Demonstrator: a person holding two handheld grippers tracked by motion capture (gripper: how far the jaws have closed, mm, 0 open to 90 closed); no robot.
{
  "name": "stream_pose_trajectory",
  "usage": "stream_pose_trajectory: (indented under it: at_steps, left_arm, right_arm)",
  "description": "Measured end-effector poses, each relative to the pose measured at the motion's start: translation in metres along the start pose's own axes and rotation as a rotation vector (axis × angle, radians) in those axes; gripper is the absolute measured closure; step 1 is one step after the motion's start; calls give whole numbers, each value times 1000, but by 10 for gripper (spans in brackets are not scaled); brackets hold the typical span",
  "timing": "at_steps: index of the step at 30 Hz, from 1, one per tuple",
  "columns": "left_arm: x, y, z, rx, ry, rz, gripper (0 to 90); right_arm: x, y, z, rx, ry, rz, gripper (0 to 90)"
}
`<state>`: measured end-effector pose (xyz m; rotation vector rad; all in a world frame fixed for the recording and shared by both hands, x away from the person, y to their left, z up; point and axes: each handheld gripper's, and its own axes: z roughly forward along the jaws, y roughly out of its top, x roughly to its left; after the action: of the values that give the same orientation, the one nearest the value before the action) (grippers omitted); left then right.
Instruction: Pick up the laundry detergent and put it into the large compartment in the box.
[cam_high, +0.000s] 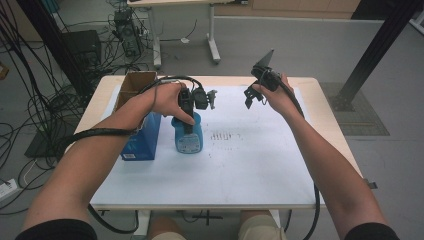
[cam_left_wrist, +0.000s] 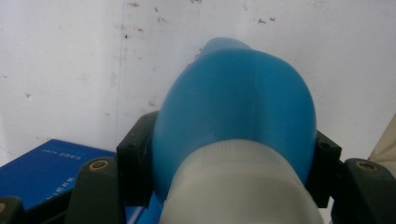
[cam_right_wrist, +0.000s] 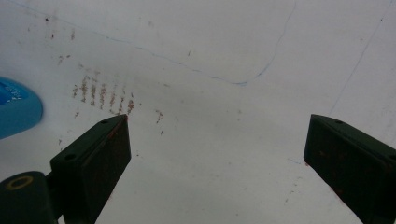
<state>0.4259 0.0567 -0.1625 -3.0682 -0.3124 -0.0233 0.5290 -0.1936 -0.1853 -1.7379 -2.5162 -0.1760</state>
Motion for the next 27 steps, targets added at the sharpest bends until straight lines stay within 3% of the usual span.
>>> stream_pose_trajectory:
  at_steps: [15, 20, 27]
  left_arm:
    - [1, -3, -2, 1, -15, -19, 368]
    - [1, -7, -10, -15, -27, -48, 368]
    - [2, -8, -34, -22, -35, -115, 367]
  right_arm:
    - [0, 0, 0, 0, 1, 0, 71]
    - [0, 0, 1, -3, -1, -2, 71]
    - [0, -1, -1, -5, -2, 0, 71]
